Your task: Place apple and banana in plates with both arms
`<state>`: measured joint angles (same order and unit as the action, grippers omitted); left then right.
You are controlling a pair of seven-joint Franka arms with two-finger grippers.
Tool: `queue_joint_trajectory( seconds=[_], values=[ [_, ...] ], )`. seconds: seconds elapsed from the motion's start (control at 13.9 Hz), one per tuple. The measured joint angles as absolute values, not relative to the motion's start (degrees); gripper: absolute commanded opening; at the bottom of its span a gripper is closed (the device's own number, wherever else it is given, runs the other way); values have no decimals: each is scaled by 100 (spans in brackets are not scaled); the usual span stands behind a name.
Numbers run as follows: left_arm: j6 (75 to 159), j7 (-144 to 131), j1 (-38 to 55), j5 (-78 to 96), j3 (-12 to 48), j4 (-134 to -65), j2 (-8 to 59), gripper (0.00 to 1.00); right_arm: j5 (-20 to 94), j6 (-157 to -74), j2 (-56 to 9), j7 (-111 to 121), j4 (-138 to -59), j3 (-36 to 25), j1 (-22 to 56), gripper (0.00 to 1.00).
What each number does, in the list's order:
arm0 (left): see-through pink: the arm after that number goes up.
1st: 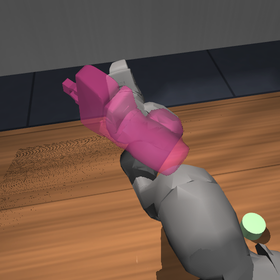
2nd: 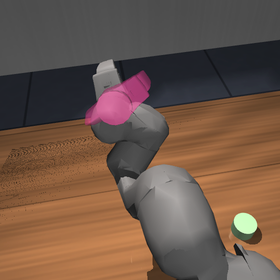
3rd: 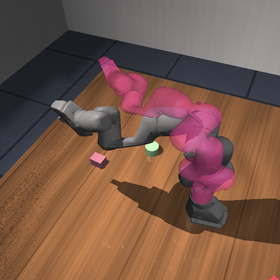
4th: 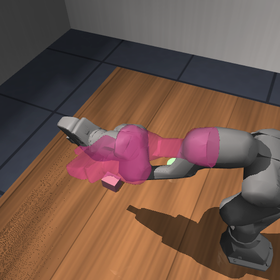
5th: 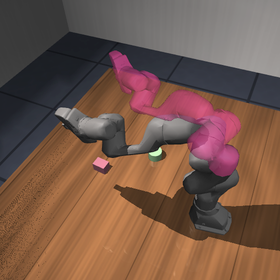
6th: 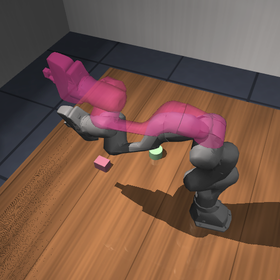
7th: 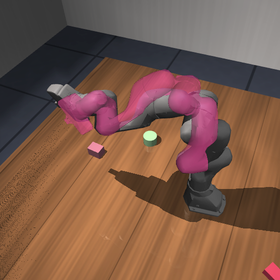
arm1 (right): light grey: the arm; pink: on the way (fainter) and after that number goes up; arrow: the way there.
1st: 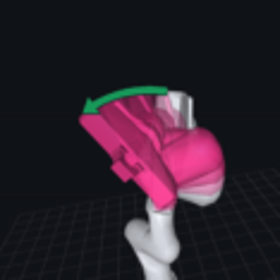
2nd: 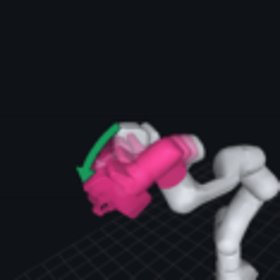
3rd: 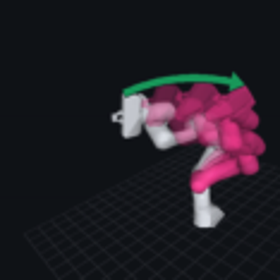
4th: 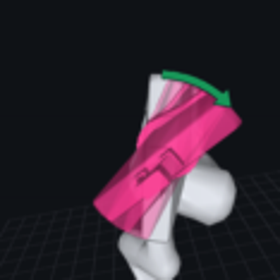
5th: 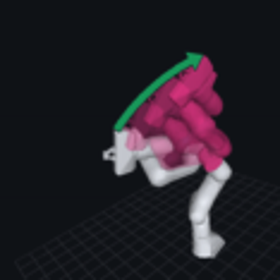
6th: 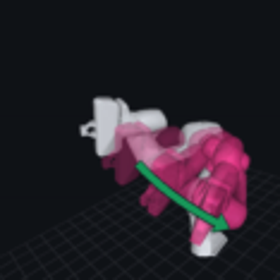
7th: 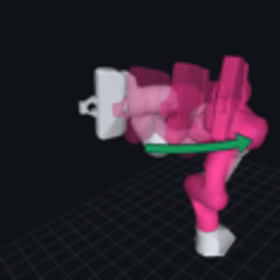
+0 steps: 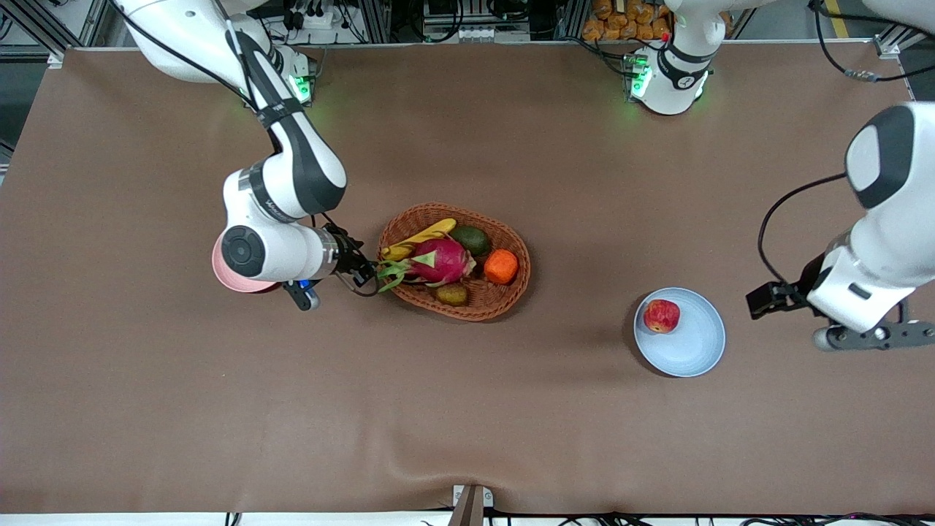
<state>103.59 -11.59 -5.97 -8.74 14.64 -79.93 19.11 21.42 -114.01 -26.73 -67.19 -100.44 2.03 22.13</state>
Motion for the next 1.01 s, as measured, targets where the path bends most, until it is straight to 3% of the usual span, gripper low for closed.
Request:
queue_joint_trajectory(
  seconds=[0.14, 0.5, 0.72, 0.79, 0.94, 1.01],
  values=[
    [10095, -1159, -618, -874, 1459, -7989, 1559, 100, 2143, -11552, -2779, -6823, -10046, 204, 2358, 48],
    [9159, -1148, -623, -566, 1464, -8012, 696, 100, 2145, -11577, -2833, -6930, -10046, 204, 2446, 28],
    [8959, -1148, -729, -259, 1447, -8075, 489, 100, 2145, -11577, -2835, -6950, -10046, 204, 2475, 27],
    [8938, -1147, -763, -198, 1440, -8135, 438, 100, 2145, -11577, -2836, -6951, -10046, 204, 2476, 22],
    [8895, -1147, -720, -139, 1343, -8301, 299, 100, 2145, -11577, -2838, -6952, -10046, 204, 2476, 2],
    [8853, -1147, -593, -124, 1193, -8381, 211, 100, 2145, -11577, -2838, -6952, -10046, 203, 2477, 0]
  ],
)
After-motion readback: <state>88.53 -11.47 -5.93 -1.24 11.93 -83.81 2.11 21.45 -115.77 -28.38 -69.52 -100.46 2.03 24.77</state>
